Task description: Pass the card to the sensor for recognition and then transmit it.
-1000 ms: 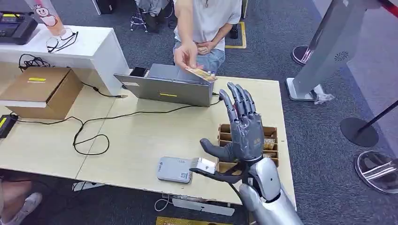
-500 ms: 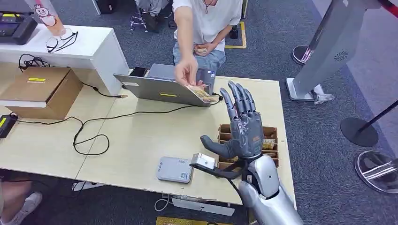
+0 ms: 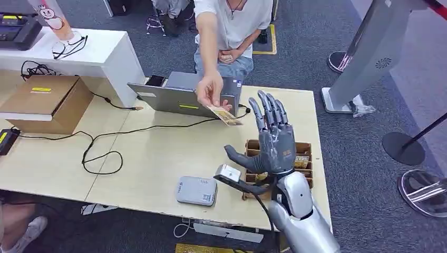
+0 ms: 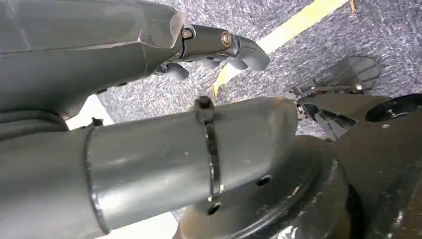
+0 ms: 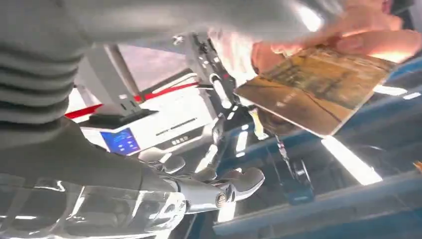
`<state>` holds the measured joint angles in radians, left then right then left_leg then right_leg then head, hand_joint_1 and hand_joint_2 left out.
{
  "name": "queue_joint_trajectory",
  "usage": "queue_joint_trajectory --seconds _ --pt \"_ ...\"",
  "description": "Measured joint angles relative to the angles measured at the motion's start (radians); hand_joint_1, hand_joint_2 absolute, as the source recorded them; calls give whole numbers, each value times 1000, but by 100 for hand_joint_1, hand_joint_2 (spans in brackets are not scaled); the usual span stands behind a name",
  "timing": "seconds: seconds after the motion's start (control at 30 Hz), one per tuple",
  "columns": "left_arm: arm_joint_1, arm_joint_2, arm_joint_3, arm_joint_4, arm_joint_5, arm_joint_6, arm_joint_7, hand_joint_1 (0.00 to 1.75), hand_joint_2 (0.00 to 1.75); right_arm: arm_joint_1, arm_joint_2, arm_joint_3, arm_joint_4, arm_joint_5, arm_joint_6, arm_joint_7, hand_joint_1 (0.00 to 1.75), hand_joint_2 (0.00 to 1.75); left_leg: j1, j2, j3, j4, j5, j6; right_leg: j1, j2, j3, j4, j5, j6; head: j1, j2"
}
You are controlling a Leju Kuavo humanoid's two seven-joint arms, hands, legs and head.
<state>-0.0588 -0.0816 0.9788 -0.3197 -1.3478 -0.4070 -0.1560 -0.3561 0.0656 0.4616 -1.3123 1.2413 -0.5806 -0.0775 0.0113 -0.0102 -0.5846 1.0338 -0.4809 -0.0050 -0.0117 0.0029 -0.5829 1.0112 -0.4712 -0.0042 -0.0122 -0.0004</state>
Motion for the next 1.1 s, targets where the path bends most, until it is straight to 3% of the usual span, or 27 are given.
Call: queue_joint_trajectory --seconds 0.6,0.63,0.67,1.1 --pt "-12 2 -14 7 19 1 9 0 0 -8 14 -23 48 19 38 25 0 175 0 0 0 0 0 0 0 0 0 0 0 0 0 0" --pt "-12 2 -14 7 20 1 8 0 0 -9 14 -23 48 18 40 25 145 175 0 0 0 0 0 0 0 0 0 0 0 0 0 0" --pt "-12 2 -14 7 21 1 8 0 0 -9 15 -23 49 18 40 25 169 175 0 0 0 0 0 0 0 0 0 0 0 0 0 0" --pt "-8 7 -24 14 32 1 5 0 0 -9 16 -23 53 9 51 15 175 175 0 0 0 0 0 0 0 0 0 0 0 0 0 0"
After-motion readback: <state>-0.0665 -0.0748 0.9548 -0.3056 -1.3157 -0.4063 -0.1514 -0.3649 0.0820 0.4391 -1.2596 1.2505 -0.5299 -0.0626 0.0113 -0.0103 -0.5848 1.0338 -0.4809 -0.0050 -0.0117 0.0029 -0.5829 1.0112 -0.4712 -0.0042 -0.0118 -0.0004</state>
